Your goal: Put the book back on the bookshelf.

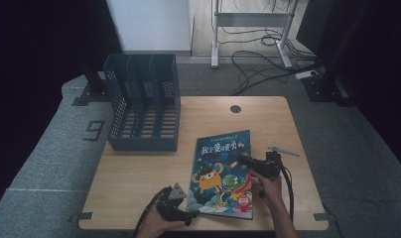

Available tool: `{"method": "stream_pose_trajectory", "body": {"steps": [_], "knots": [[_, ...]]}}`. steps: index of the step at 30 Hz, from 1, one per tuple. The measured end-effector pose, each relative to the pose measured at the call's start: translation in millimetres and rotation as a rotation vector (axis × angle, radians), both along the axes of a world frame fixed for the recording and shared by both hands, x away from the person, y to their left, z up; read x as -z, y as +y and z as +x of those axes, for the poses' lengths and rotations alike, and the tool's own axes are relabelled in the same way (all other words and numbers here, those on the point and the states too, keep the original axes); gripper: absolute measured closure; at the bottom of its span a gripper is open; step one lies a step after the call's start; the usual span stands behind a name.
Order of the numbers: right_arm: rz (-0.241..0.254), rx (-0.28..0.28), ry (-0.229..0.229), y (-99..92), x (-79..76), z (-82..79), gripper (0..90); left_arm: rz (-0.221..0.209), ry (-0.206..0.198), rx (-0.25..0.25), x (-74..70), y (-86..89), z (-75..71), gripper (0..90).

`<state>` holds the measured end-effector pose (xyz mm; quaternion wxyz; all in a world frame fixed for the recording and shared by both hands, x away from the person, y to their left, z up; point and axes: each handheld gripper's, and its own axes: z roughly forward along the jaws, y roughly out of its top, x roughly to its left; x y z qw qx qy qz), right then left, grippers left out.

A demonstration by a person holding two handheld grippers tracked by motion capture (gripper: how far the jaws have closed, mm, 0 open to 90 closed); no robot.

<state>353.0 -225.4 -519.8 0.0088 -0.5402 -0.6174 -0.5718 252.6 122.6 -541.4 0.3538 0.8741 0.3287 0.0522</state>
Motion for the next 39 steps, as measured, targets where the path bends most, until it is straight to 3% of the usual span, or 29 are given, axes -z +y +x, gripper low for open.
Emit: {"method": "stream_pose_trajectory", "body": {"steps": [6,14,20,27,31,39], "knots": [[-0.012,0.001,-0.019,1.7,-4.8,-2.6,73.8,0.000,-0.001,0.003,0.0,0.1,0.0,10.7],[0.023,-0.019,0.043,-2.0,5.8,3.1,72.3,-0.001,-0.003,0.004,0.4,-0.5,0.1,11.4],[0.040,-0.033,0.052,-2.4,7.8,4.5,73.1,-0.001,-0.005,0.006,0.3,-0.8,-0.2,11.8],[0.032,-0.028,0.022,-0.6,5.4,2.5,74.0,0.021,-0.016,0.034,0.3,-5.8,-3.4,11.6],[0.027,-0.028,0.010,0.5,2.4,0.7,74.0,0.071,-0.065,0.026,1.6,-11.8,-6.8,13.1],[-0.005,-0.030,-0.039,3.5,-7.7,-3.9,73.9,0.055,-0.056,0.022,1.5,-10.5,-5.3,12.9]]}}
